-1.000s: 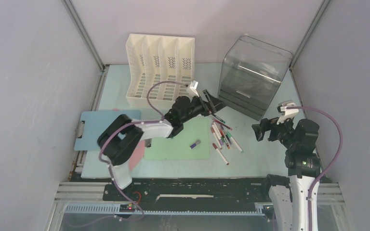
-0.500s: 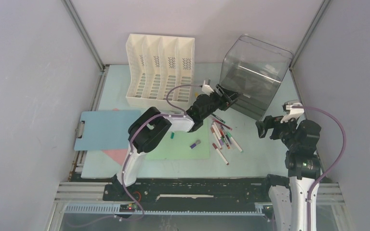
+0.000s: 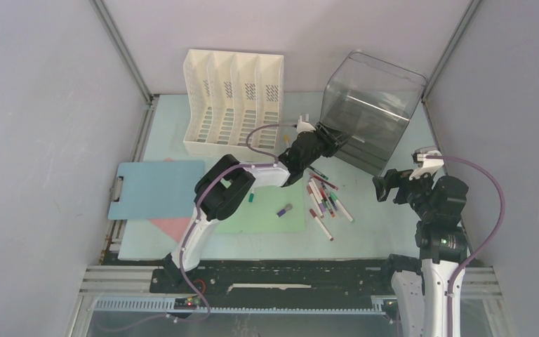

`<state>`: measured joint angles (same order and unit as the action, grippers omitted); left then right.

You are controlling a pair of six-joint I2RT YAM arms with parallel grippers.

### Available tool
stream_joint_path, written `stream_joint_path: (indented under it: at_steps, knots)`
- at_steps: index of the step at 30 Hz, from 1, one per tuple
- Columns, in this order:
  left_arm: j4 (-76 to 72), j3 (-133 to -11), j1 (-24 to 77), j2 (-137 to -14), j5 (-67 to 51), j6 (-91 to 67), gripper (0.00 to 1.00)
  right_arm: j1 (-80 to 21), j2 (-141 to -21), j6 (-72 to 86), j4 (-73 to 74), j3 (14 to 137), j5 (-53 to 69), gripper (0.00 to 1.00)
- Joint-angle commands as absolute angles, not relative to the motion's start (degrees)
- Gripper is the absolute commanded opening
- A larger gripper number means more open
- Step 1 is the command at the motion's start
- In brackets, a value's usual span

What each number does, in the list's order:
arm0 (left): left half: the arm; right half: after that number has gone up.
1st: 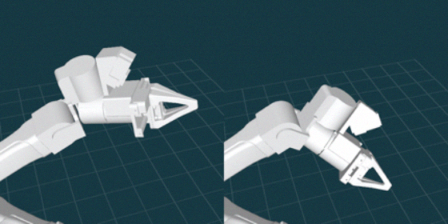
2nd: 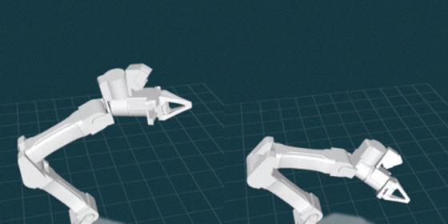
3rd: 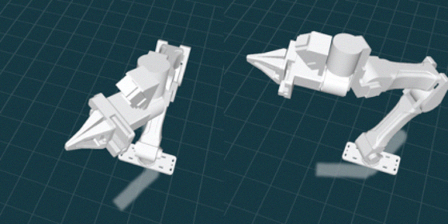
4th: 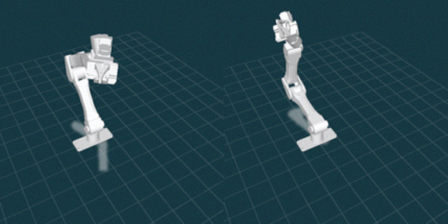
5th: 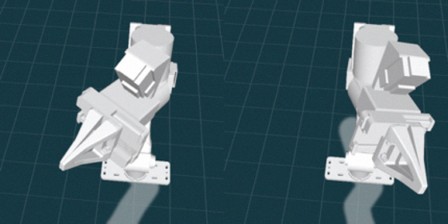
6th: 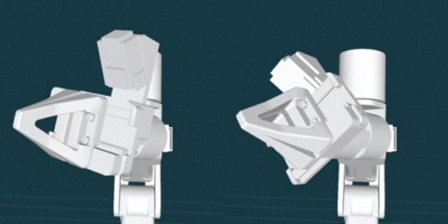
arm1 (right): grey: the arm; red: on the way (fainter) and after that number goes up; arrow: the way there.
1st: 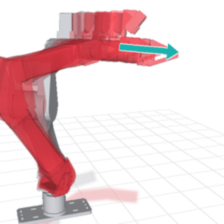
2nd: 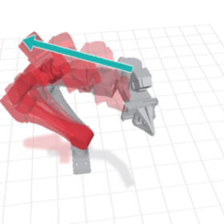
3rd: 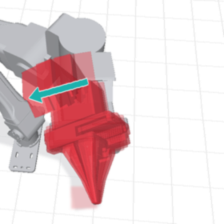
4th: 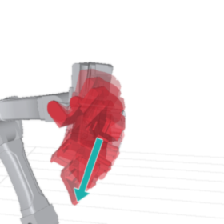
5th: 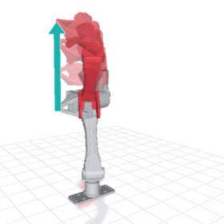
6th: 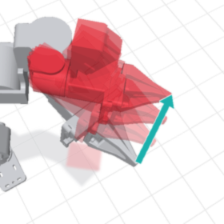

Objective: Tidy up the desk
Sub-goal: Open the storage box at the center of the board.

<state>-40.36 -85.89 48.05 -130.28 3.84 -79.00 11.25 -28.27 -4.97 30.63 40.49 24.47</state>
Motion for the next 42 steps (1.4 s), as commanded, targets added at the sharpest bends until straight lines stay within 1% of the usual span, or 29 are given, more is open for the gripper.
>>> stream_joint_path:
  at_steps: [1,2,5,8,9,11,12,16,23,27,31,37,42]
  knots:
    - [-36.21,-91.14,48.73,-131.75,5.33,-79.06,0.40,11.47,-27.67,-4.22,28.92,42.54,24.36,0.96]
    - [-35.46,-92.01,48.71,-132.23,5.05,-79.10,0.36,11.43,-27.67,-4.22,28.92,42.54,24.30,0.97]
    - [-34.65,-93.28,48.70,-133.20,5.21,-79.66,0.29,11.43,-27.55,-4.28,28.98,42.49,24.41,0.97]
    - [-34.51,-93.79,48.69,-133.65,5.38,-80.14,0.20,11.46,-27.38,-4.24,28.92,42.44,24.53,0.97]
    - [-34.47,-94.03,48.75,-133.75,5.28,-80.15,0.15,11.43,-27.30,-4.27,28.92,42.42,24.60,0.97]
    - [-34.45,-93.97,48.73,-133.58,5.12,-79.88,0.03,11.43,-27.37,-4.25,28.92,42.45,24.59,0.97]
    - [-34.45,-93.84,48.70,-133.33,4.98,-79.58,0.01,11.45,-27.29,-4.30,28.92,42.45,24.56,0.97]
    - [-36.13,-90.86,48.72,-130.64,4.72,-78.36,0.00,11.43,-27.30,-4.19,28.92,42.43,24.76,0.97]
    - [-46.13,-79.31,48.82,-122.69,5.81,-78.81,0.00,11.47,-27.89,-3.54,28.92,42.44,27.07,0.97]
    - [-50.79,-75.11,48.87,-119.46,5.42,-78.79,0.00,11.59,-28.48,-2.78,29.12,42.76,29.86,0.97]
    - [-53.35,-72.11,48.86,-116.92,3.83,-77.88,0.00,14.15,-30.54,-0.81,29.47,43.89,37.28,0.97]
    - [-56.76,-69.02,48.56,-114.27,2.31,-76.05,0.00,20.44,-38.07,4.25,30.05,49.35,51.66,0.96]
    - [-60.04,-70.15,48.39,-114.88,0.45,-75.70,0.00,24.15,-42.52,9.91,25.60,51.33,58.14,0.96]
